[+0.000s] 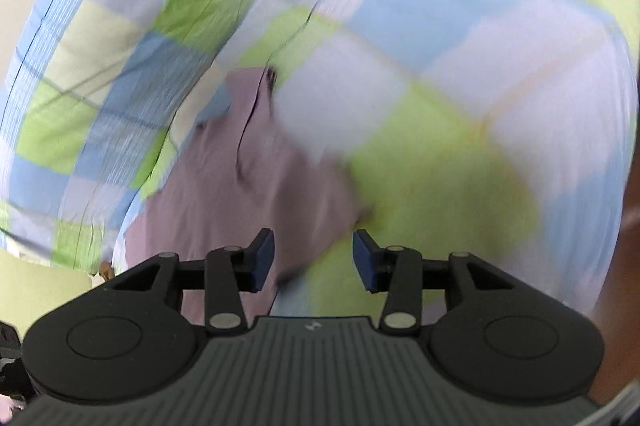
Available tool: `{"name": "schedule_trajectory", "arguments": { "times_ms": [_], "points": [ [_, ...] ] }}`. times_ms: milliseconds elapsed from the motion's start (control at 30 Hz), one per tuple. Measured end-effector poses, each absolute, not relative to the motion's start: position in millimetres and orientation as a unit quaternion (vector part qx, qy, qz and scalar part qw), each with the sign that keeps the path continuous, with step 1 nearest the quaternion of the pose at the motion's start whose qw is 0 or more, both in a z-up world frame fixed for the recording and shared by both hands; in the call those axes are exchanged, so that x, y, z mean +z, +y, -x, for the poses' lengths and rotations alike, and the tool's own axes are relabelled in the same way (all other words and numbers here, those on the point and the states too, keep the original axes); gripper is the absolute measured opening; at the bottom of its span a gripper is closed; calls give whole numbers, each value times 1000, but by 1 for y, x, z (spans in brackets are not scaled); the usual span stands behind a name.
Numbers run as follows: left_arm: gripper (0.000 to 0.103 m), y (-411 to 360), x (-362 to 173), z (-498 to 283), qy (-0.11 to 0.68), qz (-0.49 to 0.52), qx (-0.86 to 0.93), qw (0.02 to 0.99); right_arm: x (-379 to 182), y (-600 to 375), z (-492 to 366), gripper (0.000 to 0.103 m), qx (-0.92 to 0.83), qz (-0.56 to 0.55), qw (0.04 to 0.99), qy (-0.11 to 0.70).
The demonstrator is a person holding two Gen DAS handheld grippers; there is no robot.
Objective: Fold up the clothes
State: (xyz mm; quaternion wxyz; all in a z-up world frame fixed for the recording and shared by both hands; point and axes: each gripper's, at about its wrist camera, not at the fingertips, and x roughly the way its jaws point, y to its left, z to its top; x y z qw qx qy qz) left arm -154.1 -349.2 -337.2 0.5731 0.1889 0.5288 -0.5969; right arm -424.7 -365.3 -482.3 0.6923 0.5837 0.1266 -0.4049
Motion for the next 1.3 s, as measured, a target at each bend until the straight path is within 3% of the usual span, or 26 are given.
{"name": "schedule_trajectory", "arguments": {
  "times_ms": [100,200,267,333,467,500,533,567,600,633,733,833,900,1067,1233,1267,1300],
  "points": [
    [37,-384,-353,216,511,-204,-612,568,-498,-419,460,40,-381,-576,709,140],
    [46,-414,-373,256,495,-228,-597,589,-493,-472,473,41,-351,-571,724,164],
    [49,-428,-386,271,488,-260,-584,595,-496,-497,474,48,-332,-574,727,179],
    [45,-440,-405,283,498,-304,-558,591,-502,-511,471,49,-319,-578,726,191],
    [19,-447,-413,284,500,-319,-538,599,-514,-521,463,49,-298,-588,723,207],
    [19,-449,-414,283,502,-320,-537,598,-517,-522,462,49,-293,-592,722,207],
    [19,-450,-415,281,506,-319,-535,597,-520,-523,460,47,-284,-599,720,206],
    [16,-451,-416,280,508,-319,-535,596,-522,-524,457,34,-276,-603,720,205],
    [16,-453,-417,279,508,-319,-535,595,-522,-526,453,13,-266,-606,721,204],
    [15,-454,-418,279,507,-319,-536,595,-522,-529,448,6,-254,-608,724,203],
    [8,-451,-419,278,502,-323,-533,600,-518,-537,436,5,-239,-611,729,195],
    [8,-450,-419,275,512,-324,-516,605,-541,-552,432,9,-223,-674,687,156],
    [9,-453,-420,278,523,-325,-498,611,-567,-566,426,32,-207,-738,633,112],
    [9,-464,-422,279,546,-319,-457,626,-604,-601,397,59,-157,-821,548,40],
    [12,-474,-424,275,566,-317,-432,626,-634,-618,367,59,-133,-876,464,17],
    [12,-474,-425,273,571,-313,-428,626,-640,-620,362,54,-128,-885,447,8],
    [13,-475,-427,272,574,-311,-426,626,-642,-621,358,41,-134,-888,441,9]
  ]
}}
